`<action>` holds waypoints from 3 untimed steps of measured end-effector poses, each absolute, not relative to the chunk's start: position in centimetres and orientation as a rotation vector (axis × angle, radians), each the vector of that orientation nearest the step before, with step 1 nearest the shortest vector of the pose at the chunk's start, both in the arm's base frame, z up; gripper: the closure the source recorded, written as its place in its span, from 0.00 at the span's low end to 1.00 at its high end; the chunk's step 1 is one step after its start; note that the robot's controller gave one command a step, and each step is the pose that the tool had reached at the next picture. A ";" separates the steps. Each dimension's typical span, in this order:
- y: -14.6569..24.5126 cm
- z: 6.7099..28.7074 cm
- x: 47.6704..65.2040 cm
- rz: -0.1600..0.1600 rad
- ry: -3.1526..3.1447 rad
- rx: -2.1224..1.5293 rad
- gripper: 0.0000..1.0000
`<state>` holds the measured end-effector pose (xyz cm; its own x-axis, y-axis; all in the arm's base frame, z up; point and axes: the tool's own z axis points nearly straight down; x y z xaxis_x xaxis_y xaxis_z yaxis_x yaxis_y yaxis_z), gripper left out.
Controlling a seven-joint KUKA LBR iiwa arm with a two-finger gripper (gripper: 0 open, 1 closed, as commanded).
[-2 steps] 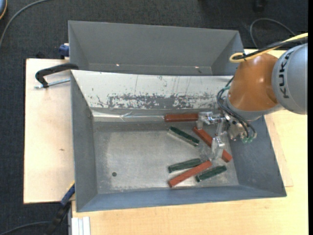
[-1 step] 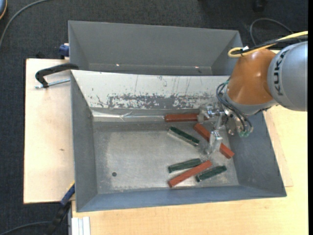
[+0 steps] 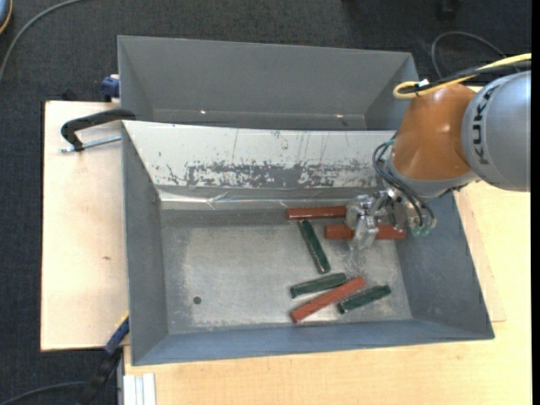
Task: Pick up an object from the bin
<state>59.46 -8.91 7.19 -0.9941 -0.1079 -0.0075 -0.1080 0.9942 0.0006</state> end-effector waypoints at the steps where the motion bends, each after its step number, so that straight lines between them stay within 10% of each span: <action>1: -7.5 18.8 57.6 -0.004 3.014 -0.845 1.00; 2: -10.9 7.6 58.3 0.004 2.846 -1.335 1.00; 3: -11.5 18.5 57.8 -0.011 2.850 -1.293 1.00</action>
Offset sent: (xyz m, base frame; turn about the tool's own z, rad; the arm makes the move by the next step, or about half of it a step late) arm -0.0210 0.0129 0.1126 -0.4399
